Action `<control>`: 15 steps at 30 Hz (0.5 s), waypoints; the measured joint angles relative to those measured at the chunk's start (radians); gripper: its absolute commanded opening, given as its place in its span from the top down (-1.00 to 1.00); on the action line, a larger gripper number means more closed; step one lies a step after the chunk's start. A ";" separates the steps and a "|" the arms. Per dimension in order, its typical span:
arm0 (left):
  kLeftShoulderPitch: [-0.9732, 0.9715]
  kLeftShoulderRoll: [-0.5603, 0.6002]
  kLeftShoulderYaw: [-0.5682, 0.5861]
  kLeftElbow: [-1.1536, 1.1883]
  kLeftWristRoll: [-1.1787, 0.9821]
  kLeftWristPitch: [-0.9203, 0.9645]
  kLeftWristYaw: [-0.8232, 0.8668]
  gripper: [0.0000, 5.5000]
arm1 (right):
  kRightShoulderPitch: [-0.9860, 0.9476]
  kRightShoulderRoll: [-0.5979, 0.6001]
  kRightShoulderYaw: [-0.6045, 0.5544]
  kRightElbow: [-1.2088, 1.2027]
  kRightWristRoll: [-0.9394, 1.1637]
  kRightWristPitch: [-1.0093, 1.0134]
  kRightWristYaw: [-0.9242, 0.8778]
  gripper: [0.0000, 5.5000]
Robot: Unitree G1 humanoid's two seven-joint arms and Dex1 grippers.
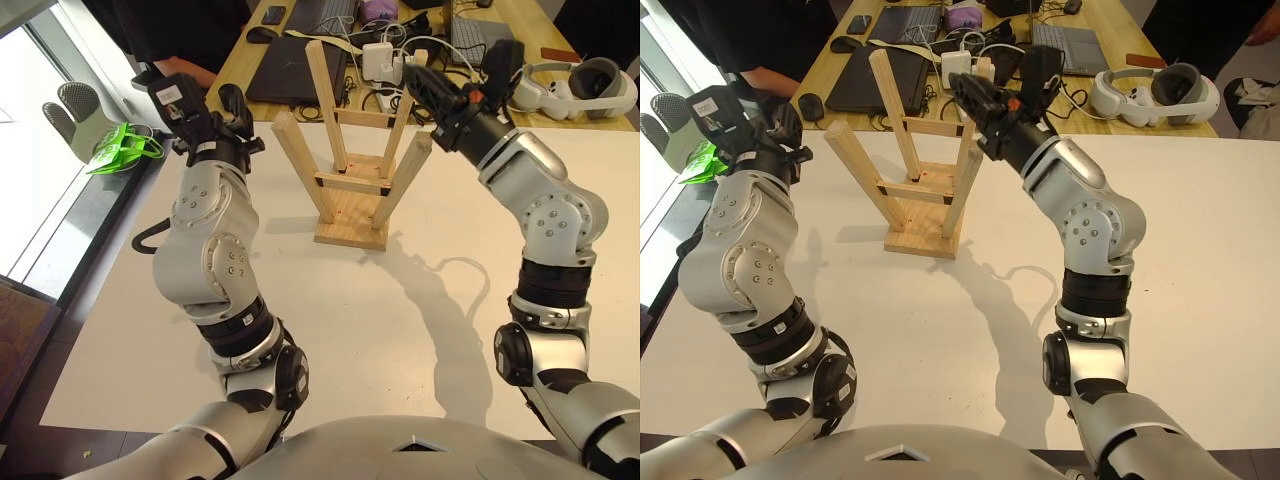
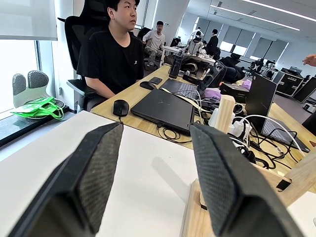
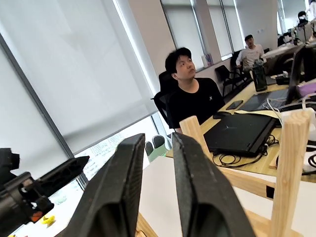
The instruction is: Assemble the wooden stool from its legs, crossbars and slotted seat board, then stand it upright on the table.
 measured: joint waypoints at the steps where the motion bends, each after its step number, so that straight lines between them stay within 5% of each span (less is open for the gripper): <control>1: 0.004 0.000 -0.001 0.000 0.000 0.000 0.001 0.09 | 0.003 -0.001 0.002 -0.018 -0.003 0.000 -0.003 0.62; 8: 0.012 -0.001 -0.009 -0.002 0.001 -0.002 0.002 0.09 | 0.086 0.024 0.024 -0.179 -0.101 -0.053 -0.151 0.41; 10: 0.014 -0.001 -0.008 -0.005 0.001 -0.004 0.003 0.09 | 0.166 0.045 0.068 -0.241 -0.141 -0.056 -0.190 0.27; 15: 0.019 -0.001 -0.013 -0.010 0.001 -0.010 0.006 0.09 | 0.338 0.088 0.210 -0.385 -0.247 -0.060 -0.280 0.27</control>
